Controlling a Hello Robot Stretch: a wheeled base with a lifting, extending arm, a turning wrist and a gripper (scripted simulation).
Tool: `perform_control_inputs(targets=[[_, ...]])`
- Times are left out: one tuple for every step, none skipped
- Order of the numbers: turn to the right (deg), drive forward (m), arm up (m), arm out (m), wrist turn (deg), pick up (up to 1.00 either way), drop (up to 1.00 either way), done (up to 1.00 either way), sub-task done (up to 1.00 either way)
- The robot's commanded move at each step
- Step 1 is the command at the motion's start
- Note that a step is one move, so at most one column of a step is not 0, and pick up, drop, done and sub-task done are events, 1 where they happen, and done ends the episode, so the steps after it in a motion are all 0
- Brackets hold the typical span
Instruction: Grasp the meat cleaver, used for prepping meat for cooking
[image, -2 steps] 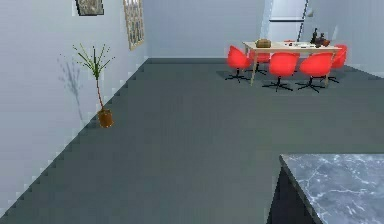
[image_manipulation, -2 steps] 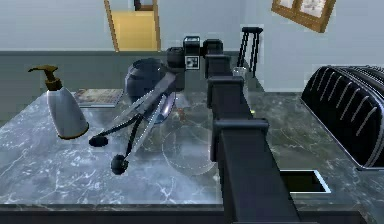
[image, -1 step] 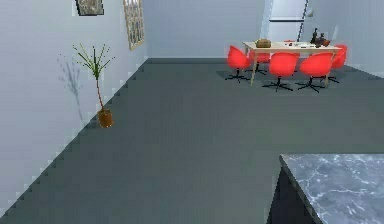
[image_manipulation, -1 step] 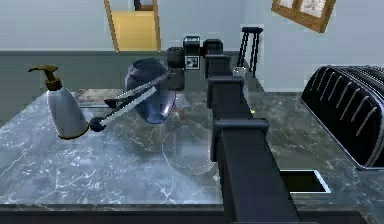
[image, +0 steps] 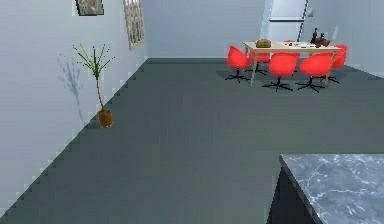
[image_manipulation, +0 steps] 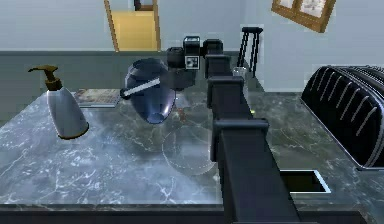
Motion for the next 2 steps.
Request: perform_control_inputs(targets=[[0.0,0.0,0.0,0.0,45.0,0.0,0.0,0.0,0.0],[0.0,0.0,-0.16,0.0,0.0,0.0,0.0,0.0,0.0]])
